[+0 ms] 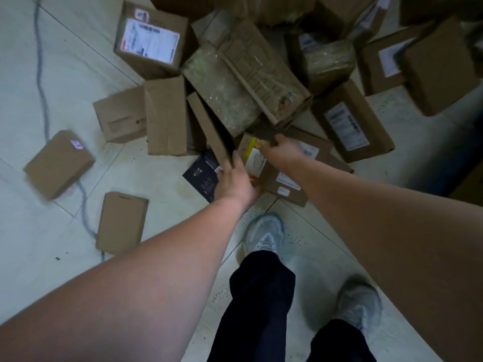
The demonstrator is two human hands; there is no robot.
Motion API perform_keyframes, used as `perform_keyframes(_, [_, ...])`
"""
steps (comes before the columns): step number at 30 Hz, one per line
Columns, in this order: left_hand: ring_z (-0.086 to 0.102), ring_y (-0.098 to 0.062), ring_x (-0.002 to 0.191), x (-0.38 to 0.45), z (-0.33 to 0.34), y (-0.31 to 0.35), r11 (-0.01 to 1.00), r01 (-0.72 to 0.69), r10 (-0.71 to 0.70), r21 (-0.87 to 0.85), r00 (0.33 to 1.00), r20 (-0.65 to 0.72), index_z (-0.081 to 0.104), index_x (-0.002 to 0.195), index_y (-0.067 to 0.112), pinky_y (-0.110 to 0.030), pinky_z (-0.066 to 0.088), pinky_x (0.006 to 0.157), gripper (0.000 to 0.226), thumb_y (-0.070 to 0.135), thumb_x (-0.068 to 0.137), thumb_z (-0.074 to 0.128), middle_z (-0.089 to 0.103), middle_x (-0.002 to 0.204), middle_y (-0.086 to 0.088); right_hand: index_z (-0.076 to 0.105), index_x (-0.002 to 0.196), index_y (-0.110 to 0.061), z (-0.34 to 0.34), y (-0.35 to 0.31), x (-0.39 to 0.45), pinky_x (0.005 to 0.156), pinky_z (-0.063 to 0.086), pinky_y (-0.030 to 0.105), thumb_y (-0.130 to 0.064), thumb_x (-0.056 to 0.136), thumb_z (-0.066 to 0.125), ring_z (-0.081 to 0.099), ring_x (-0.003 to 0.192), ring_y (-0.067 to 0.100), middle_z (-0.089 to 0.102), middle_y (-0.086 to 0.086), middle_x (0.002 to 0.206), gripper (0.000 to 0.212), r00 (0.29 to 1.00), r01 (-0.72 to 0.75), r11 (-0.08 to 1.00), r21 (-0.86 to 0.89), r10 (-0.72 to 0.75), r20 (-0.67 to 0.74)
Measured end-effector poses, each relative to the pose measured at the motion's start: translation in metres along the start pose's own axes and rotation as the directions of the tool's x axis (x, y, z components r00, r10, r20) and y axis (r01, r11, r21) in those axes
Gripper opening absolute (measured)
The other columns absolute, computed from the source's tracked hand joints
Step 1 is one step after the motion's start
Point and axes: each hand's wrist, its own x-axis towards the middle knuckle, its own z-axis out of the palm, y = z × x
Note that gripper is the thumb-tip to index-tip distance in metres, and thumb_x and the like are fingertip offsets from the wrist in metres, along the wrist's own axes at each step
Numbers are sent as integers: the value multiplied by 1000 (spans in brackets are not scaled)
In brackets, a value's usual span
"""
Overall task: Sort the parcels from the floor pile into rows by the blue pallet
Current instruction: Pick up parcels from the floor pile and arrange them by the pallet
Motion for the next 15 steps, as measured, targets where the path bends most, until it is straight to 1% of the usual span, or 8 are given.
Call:
perform_keyframes(2, [30, -40, 136, 12, 12, 4, 999, -10, 10, 53, 1000, -7, -8, 155, 10, -47, 37, 105, 116, 42, 81, 75, 19, 152, -17, 41, 144, -11, 9, 7, 10, 85, 44, 31, -44, 96, 56, 54, 121, 29, 55, 13, 135, 60, 1000, 2, 999, 32, -3, 21])
perform_keyframes(4, [32, -41, 134, 16, 20, 10, 997, -2, 5, 82, 999, -40, -14, 154, 8, -46, 39, 104, 124, 44, 78, 77, 18, 151, -18, 44, 142, -12, 12, 15, 11, 91, 47, 34, -47, 92, 61, 55, 120, 27, 56, 11, 134, 63, 1000, 24, 998, 55, -24, 1])
perform_keyframes(6, [34, -42, 132, 14, 19, 14, 998, 23, -19, 56, 997, -73, -16, 154, 9, -45, 40, 102, 128, 41, 75, 80, 18, 150, -19, 51, 137, -12, 11, 18, 6, 93, 47, 35, -52, 90, 61, 56, 119, 27, 60, 8, 130, 62, 1000, 12, 991, 137, -12, -4])
perform_keyframes(8, [34, -43, 132, 11, 8, 16, 998, 54, -53, 21, 997, -48, -16, 154, 13, -47, 39, 103, 133, 45, 70, 82, 19, 150, -18, 65, 122, -15, 2, 17, -3, 89, 49, 34, -59, 94, 47, 62, 110, 26, 67, 7, 116, 54, 1000, -12, 968, 252, 14, -4])
perform_keyframes(10, [34, -41, 136, 6, -15, 14, 999, 33, -33, 33, 999, -24, -11, 155, 14, -44, 35, 108, 133, 51, 66, 81, 20, 153, -18, 71, 111, -21, -16, 14, -15, 94, 49, 38, -63, 97, 34, 64, 105, 26, 71, 6, 109, 58, 1000, -15, 936, 353, 19, -6])
perform_keyframes(12, [42, -33, 132, -1, -46, 19, 1000, -15, 15, -9, 1000, 6, 4, 155, 13, -36, 38, 108, 121, 50, 68, 80, 31, 150, -18, 69, 115, -22, -45, 10, -33, 99, 48, 41, -64, 96, 33, 63, 108, 25, 70, 6, 114, 59, 1000, -4, 918, 397, 6, -5])
perform_keyframes(13, [51, -28, 123, -6, -63, 23, 996, -45, 48, -78, 998, 32, 17, 152, 14, -30, 44, 100, 106, 45, 72, 79, 41, 145, -15, 67, 120, -21, -61, 12, -42, 99, 47, 40, -63, 96, 36, 61, 111, 23, 68, 4, 117, 57, 1000, 11, 919, 395, -13, 2])
perform_keyframes(15, [62, -17, 94, -20, -95, 41, 964, -78, 116, -255, 984, 138, 43, 136, 29, -23, 54, 73, 68, 42, 77, 74, 60, 125, -3, 63, 128, -23, -93, 19, -65, 93, 45, 32, -61, 95, 45, 58, 111, 18, 64, -2, 119, 53, 997, 51, 924, 380, -70, 36])
